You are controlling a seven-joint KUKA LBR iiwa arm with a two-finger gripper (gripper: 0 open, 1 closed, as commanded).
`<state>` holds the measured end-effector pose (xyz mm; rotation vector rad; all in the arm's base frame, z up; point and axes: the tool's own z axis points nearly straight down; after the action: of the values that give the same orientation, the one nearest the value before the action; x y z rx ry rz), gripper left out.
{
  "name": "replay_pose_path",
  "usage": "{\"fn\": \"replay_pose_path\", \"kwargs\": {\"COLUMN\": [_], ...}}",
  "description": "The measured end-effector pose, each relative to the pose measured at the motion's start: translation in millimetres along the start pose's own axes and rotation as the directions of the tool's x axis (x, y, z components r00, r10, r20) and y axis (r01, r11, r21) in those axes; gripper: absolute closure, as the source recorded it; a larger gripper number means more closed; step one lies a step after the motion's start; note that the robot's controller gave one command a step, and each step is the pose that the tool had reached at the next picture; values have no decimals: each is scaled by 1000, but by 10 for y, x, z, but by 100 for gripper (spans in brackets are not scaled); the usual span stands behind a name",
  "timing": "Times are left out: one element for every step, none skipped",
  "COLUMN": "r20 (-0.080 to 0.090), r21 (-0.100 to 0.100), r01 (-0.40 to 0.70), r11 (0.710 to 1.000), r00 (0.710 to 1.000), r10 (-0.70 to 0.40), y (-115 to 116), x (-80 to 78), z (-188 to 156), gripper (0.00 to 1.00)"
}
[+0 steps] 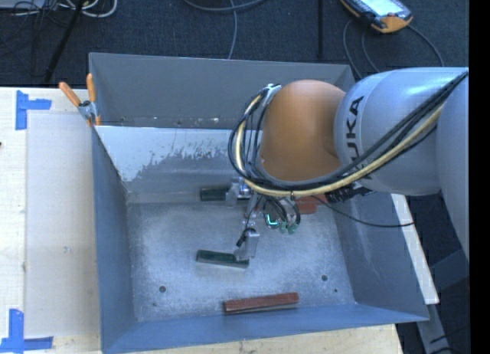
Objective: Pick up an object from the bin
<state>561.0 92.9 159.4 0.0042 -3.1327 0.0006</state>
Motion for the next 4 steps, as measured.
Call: {"fn": "replay_pose_path", "kwargs": {"r20": [8,11,5,9], "r21": [-1,-2,0,-2], "r01": [-3,-84,-94,-166], "r11": [1000,996,996,986], "r00": [1000,996,996,986], "r10": [3,84,94,166], "y": [-5,-15,-13,85], "x": [-19,155,213,260], "z": [-42,580,922,585], "gripper": [0,0,0,0]}}
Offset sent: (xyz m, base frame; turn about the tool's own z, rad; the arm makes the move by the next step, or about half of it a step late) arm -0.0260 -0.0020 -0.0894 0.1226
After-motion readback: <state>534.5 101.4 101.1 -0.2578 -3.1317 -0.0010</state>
